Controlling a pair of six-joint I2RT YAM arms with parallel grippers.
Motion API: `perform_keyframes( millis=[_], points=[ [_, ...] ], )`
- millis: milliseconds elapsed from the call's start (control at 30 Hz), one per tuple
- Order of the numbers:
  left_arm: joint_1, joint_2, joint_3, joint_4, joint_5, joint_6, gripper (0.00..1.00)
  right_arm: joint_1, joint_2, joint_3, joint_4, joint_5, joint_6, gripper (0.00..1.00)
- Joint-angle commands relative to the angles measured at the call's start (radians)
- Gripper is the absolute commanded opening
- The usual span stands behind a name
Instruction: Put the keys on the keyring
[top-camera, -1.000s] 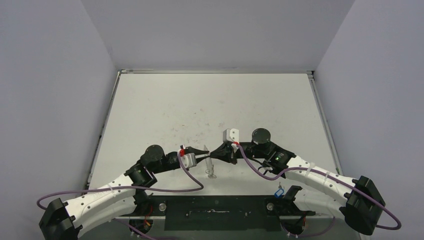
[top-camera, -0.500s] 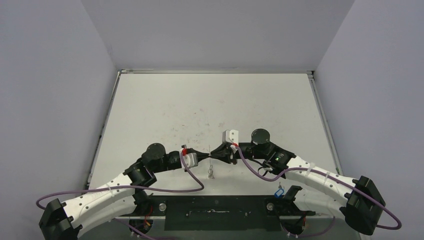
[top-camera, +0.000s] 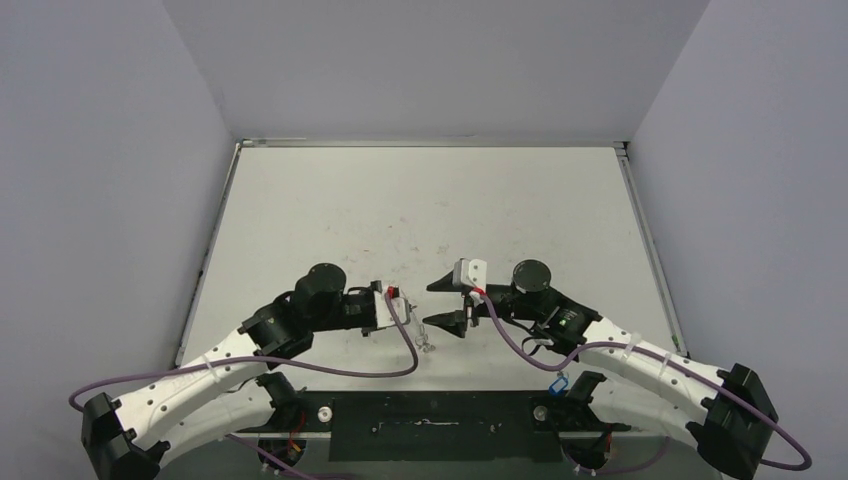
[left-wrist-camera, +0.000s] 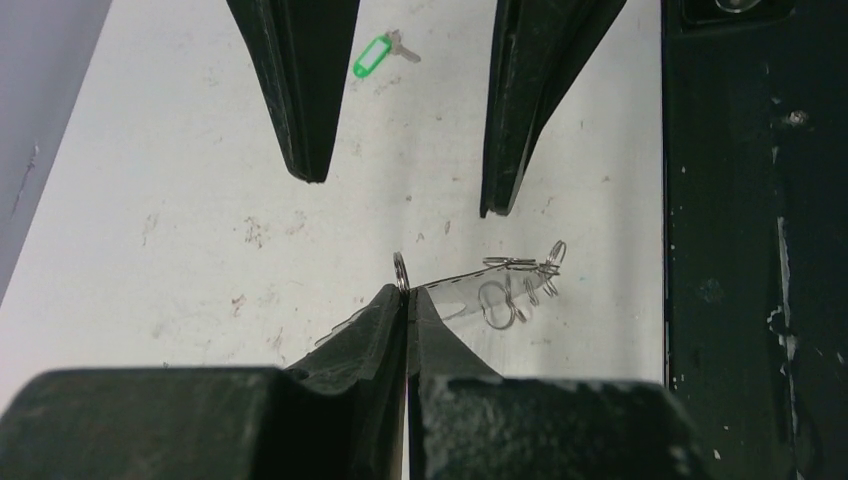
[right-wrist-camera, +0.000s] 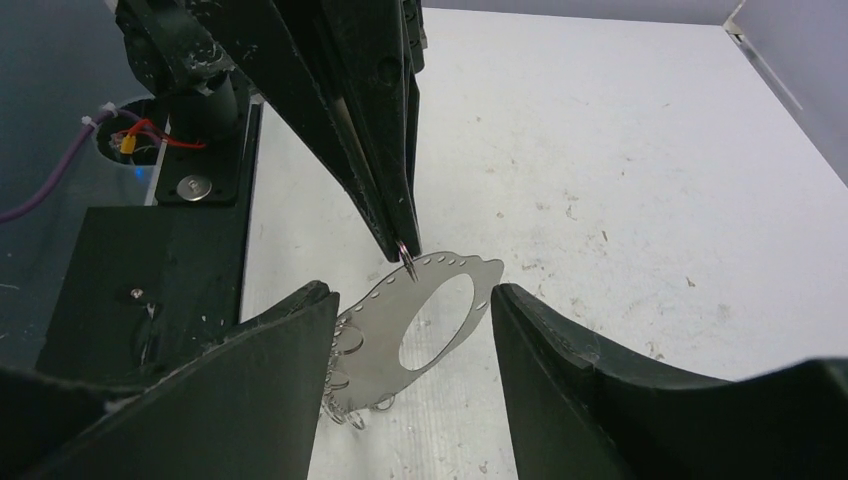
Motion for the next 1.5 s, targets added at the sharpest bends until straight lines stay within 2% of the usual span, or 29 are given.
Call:
perform_keyframes(
  millis=[0,67,233,567,867,1200,1467],
  points=[
    [-0.001,0.026,0.125,-0.197,-0.032,0.096,0.0,0.004,-0.047,-0.023,0.045,0.023,-0.016,0.59],
    [-0.001,0.041,0.153,-0.243,-0.038,0.114,0.0,0.004,-0.054,-0.027,0.04,0.029,-0.018,0.63],
    [-0.002,0.078,0.205,-0.316,-0.044,0.147,0.0,0.004,-0.064,-0.037,0.026,0.033,-0.025,0.65],
    [-0.002,0.156,0.248,-0.382,-0.015,0.173,0.0,0.004,-0.082,-0.084,0.066,0.031,-0.009,0.65],
    [-0.001,0.176,0.181,-0.256,0.022,0.153,0.0,0.004,-0.154,-0.167,0.108,0.068,0.045,0.65],
    [-0.002,0.192,0.129,-0.116,0.068,0.105,0.0,0.002,-0.282,-0.221,0.054,0.114,0.045,0.65],
    [-0.001,0.19,0.092,-0.044,0.086,0.082,0.0,0.003,-0.318,-0.233,0.03,0.121,0.046,0.66]
  ],
)
